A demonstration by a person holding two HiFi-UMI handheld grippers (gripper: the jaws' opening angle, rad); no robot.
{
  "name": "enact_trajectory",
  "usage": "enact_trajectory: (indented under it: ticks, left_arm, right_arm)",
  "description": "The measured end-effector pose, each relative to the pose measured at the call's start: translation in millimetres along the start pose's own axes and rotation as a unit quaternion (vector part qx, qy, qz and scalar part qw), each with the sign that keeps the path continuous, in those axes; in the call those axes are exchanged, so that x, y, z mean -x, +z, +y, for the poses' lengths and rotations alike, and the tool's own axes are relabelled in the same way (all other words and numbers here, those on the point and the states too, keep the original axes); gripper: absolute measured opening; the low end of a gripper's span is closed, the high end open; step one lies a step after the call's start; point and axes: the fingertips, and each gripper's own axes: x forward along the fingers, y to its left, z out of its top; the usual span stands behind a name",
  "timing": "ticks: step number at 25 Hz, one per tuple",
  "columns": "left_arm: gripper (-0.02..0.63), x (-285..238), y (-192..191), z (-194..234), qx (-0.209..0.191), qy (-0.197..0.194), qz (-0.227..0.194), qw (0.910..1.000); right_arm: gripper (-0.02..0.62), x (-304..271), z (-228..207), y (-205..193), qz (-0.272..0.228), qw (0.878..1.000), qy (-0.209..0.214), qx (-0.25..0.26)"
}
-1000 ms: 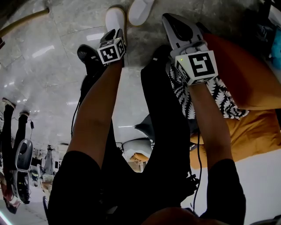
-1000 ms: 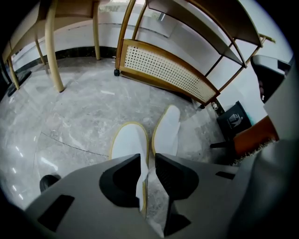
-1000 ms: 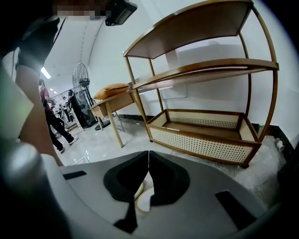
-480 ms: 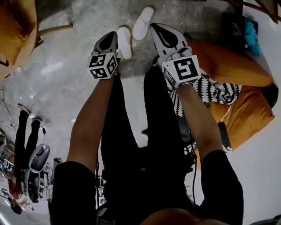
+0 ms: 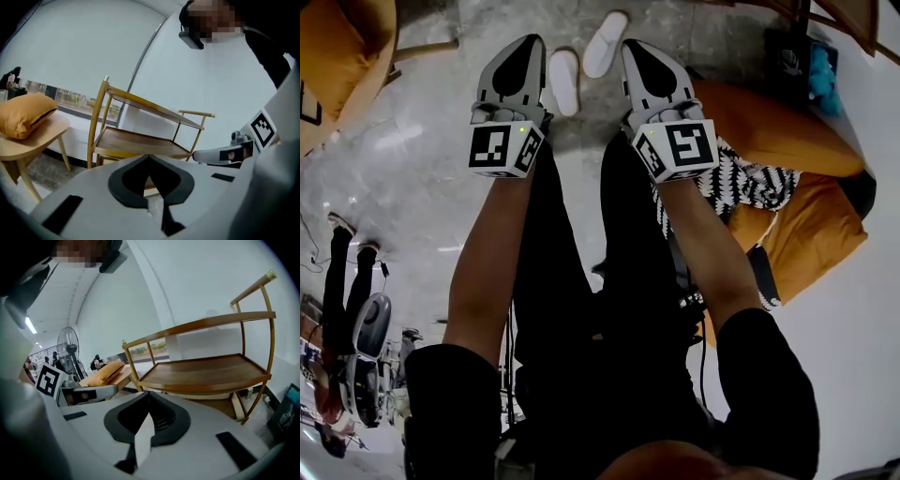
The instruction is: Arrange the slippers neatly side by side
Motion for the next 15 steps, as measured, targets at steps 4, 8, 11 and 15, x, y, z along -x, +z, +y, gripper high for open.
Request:
enact_trajectory:
  ticks: [4, 8, 11, 15]
  left_arm:
    - [0.015, -4.1, -4.0, 6.3, 0.003, -0.001, 0.003, 1.0000]
    - [0.015, -2.1, -10.6, 9.8, -0.001, 0.005, 0.002, 1.0000]
    - [0.015, -5.0, -23.3, 14.3, -0.018, -0.002, 0.010, 0.9998]
    - [0.015, -16.1, -67.6, 24.7, -0.043, -0.023, 0.051, 0.9975]
  right_arm:
    - [0.032, -16.0, 6.4, -17.2, 0.019, 1.000, 0.014, 0.016]
    - [0.032, -29.8, 11.0, -48.9, 0.056, 0.995, 0.033, 0.074]
    - [0.032, -40.7, 0.6, -71.1, 0.077, 0.990, 0.027, 0.119]
    - [0.034, -61.5, -20.3, -131.6, 0.146, 0.974, 0.030, 0.169]
